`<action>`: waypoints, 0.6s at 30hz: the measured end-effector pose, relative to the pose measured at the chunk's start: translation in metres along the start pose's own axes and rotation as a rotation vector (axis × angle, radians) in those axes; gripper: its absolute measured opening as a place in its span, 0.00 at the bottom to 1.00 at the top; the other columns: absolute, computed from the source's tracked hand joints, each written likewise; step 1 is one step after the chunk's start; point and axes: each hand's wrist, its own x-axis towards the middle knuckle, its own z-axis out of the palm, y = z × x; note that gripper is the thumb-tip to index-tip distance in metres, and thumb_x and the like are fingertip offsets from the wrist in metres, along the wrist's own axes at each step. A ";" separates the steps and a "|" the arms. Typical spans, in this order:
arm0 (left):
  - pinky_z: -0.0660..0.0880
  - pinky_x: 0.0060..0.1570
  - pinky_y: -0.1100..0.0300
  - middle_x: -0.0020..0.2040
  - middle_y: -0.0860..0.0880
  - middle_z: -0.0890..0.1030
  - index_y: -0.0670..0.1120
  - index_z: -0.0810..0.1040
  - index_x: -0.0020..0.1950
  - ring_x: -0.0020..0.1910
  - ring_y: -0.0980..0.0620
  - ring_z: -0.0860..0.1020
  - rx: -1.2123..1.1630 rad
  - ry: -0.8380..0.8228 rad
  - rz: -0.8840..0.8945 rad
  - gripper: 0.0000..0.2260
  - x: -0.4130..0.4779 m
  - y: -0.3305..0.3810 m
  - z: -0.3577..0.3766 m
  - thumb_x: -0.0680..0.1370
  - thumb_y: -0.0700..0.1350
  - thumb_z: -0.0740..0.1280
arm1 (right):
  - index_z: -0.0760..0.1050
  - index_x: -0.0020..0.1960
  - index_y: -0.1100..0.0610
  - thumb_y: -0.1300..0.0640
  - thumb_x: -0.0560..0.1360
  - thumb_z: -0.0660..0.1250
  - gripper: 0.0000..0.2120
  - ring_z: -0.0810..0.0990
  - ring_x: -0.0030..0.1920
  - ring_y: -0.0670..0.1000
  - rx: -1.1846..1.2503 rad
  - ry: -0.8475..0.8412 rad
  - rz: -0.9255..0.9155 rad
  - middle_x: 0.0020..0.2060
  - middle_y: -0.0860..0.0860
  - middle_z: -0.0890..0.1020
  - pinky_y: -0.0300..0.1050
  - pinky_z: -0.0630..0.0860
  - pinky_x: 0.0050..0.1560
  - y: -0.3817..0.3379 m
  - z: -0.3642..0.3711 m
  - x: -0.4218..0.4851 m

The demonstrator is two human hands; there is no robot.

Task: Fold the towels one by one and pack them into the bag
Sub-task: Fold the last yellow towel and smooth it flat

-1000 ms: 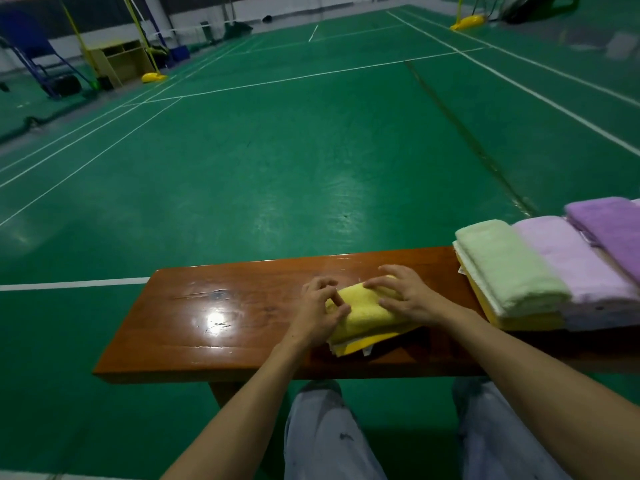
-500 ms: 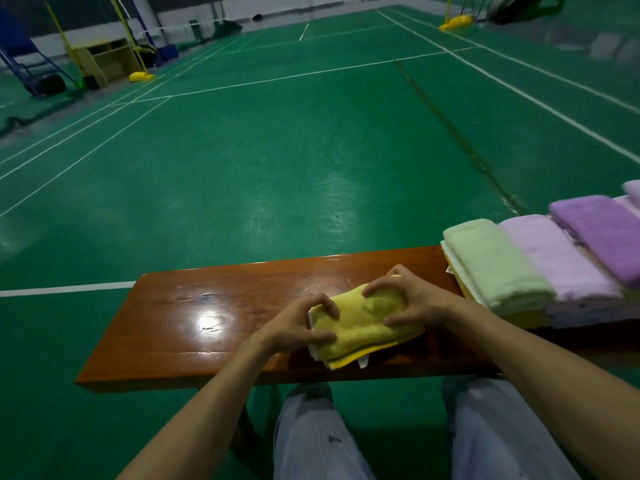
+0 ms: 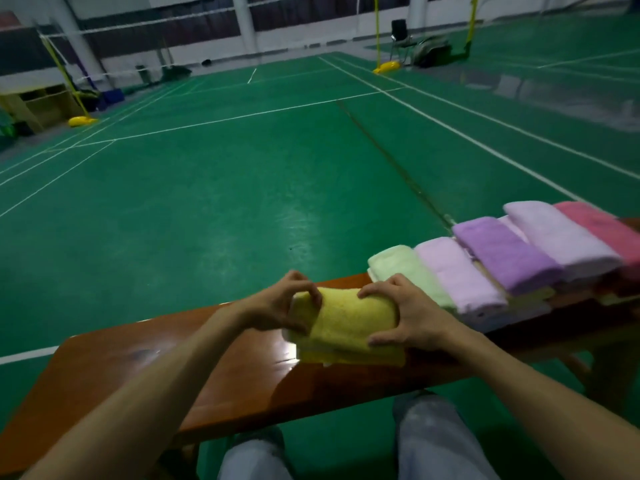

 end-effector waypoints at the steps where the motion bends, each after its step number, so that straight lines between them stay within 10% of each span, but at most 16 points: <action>1: 0.63 0.56 0.76 0.55 0.58 0.65 0.72 0.72 0.51 0.56 0.57 0.67 0.044 0.000 0.040 0.28 0.016 0.007 -0.010 0.68 0.41 0.78 | 0.69 0.62 0.38 0.47 0.63 0.81 0.33 0.70 0.56 0.49 0.006 0.071 0.018 0.54 0.49 0.67 0.37 0.68 0.57 0.000 -0.008 -0.002; 10: 0.66 0.56 0.66 0.60 0.49 0.63 0.52 0.76 0.54 0.59 0.49 0.68 0.274 -0.052 0.176 0.20 0.190 0.106 -0.044 0.69 0.31 0.71 | 0.75 0.63 0.46 0.49 0.61 0.82 0.33 0.67 0.48 0.45 0.064 0.675 0.307 0.52 0.52 0.71 0.35 0.63 0.48 0.040 -0.065 -0.024; 18: 0.70 0.38 0.56 0.51 0.49 0.69 0.49 0.73 0.55 0.45 0.50 0.69 0.431 -0.144 0.283 0.12 0.284 0.137 0.015 0.73 0.38 0.67 | 0.70 0.68 0.51 0.48 0.67 0.78 0.33 0.74 0.56 0.57 0.193 0.782 0.550 0.53 0.50 0.64 0.43 0.69 0.55 0.070 -0.049 -0.037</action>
